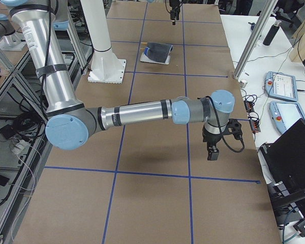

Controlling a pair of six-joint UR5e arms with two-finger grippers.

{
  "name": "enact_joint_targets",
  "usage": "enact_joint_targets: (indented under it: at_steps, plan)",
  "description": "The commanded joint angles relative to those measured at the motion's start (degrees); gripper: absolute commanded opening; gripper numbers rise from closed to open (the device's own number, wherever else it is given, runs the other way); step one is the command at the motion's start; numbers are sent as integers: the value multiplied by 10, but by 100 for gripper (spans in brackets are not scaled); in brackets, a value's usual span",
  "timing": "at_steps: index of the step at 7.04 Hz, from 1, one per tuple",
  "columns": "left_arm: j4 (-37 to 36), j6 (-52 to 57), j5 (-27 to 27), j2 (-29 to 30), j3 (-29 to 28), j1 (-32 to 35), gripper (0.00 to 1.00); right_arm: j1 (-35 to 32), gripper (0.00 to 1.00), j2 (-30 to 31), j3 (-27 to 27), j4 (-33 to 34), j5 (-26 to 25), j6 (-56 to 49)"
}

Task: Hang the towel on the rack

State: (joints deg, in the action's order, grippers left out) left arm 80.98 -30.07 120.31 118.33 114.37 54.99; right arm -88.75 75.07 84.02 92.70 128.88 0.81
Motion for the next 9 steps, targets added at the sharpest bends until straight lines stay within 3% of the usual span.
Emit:
enact_joint_targets:
  at_steps: [1,4,5,7,9]
  plan:
    - [-56,314,12,-8,-117,160,99,-24,100,39,3,-1,1,-7]
    - [-47,505,132,-47,-289,330,99,-42,100,57,2,2,0,-62]
    - [-44,511,133,-76,-308,349,99,-48,100,62,2,1,0,-73]
    - [68,503,136,-186,-298,371,99,-48,100,72,3,-1,-1,-73]
    - [69,505,119,-223,-262,373,99,-48,100,79,4,-2,0,-73]
